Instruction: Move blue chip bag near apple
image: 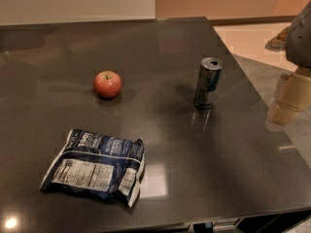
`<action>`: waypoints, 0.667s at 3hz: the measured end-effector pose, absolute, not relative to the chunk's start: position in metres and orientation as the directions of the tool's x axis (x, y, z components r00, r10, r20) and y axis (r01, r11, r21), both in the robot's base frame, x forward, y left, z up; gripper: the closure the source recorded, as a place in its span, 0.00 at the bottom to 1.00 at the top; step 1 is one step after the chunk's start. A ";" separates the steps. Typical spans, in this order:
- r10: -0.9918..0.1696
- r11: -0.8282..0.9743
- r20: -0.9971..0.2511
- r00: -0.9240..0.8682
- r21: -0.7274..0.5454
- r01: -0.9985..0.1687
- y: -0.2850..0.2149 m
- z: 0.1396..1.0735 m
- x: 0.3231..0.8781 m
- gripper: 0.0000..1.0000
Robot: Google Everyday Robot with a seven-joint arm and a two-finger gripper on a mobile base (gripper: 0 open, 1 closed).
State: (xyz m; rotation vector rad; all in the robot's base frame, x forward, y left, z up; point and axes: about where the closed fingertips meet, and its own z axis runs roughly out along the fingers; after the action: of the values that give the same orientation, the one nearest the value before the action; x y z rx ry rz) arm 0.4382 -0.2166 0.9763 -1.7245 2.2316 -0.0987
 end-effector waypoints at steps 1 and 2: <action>-0.953 0.270 -0.207 -0.221 -0.246 -0.931 -0.217 0.976 0.438 0.00; -0.959 0.222 -0.229 -0.169 -0.231 -0.947 -0.203 0.977 0.438 0.00</action>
Offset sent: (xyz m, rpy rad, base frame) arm -0.0010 0.0328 -0.0028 0.0630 0.0500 0.1451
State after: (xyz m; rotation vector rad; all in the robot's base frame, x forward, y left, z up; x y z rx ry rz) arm 0.4383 -0.2028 0.9774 -1.7768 2.1791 -0.0496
